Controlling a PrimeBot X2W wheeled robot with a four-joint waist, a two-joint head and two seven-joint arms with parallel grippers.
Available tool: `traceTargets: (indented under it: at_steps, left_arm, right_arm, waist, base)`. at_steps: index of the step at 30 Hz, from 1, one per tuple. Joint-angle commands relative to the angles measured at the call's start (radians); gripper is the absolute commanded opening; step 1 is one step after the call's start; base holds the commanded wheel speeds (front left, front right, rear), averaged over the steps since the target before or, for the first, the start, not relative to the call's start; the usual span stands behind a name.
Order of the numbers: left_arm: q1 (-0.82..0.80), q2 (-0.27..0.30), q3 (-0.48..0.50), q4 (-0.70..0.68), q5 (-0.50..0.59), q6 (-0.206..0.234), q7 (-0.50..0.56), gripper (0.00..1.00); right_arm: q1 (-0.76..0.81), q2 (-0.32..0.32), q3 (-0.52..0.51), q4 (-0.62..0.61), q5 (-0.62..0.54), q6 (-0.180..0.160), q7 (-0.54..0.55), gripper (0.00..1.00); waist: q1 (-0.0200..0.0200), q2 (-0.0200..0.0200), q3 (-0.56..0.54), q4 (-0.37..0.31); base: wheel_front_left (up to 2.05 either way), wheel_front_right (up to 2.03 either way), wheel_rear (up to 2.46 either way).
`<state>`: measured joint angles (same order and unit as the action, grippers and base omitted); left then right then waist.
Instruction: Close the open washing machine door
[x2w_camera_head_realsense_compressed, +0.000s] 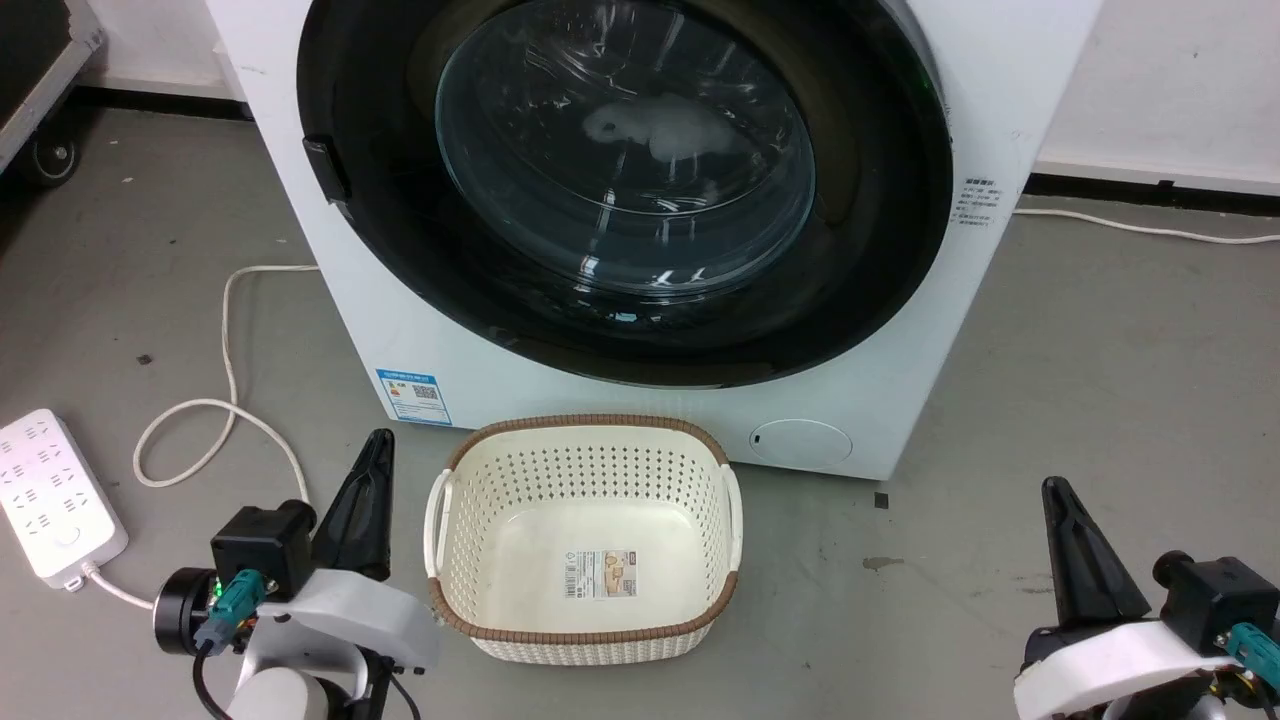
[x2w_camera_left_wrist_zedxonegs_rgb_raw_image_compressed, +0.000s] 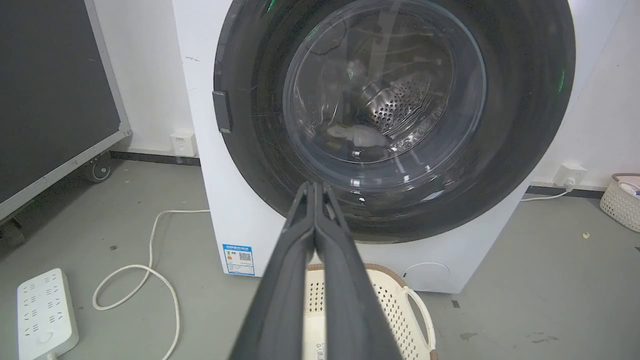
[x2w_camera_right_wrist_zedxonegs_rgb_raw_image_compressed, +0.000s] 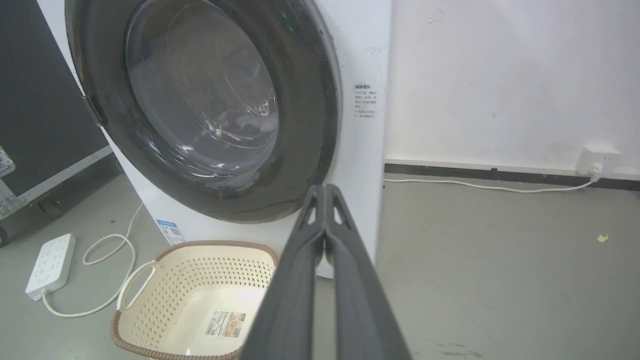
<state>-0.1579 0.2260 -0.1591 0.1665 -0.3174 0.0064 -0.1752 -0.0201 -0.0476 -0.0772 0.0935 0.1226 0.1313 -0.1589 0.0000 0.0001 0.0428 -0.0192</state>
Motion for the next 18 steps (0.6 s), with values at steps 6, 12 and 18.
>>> traceTargets:
  at_steps: [6,12,18]
  left_arm:
    - [0.025,-0.017,0.014,-0.016,0.028,-0.001,0.013,0.00]
    - [0.031,-0.025,0.022,-0.024,0.042,-0.001,0.021,0.00]
    - [0.039,-0.034,0.030,-0.032,0.059,-0.002,0.030,0.00]
  right_arm:
    - [0.004,0.000,0.007,-0.012,-0.014,0.000,0.014,0.00]
    - [0.005,-0.001,0.010,-0.016,-0.019,0.000,0.021,0.00]
    - [0.006,-0.001,0.015,-0.021,-0.026,0.000,0.030,0.00]
  waist:
    - [0.0000,-0.0001,-0.003,0.001]
    - [0.0000,-0.0001,-0.005,0.002]
    - [0.0000,-0.0001,-0.007,0.003]
  base:
    - [0.00,0.00,0.00]
    - [0.00,0.00,0.00]
    - [0.00,0.00,0.00]
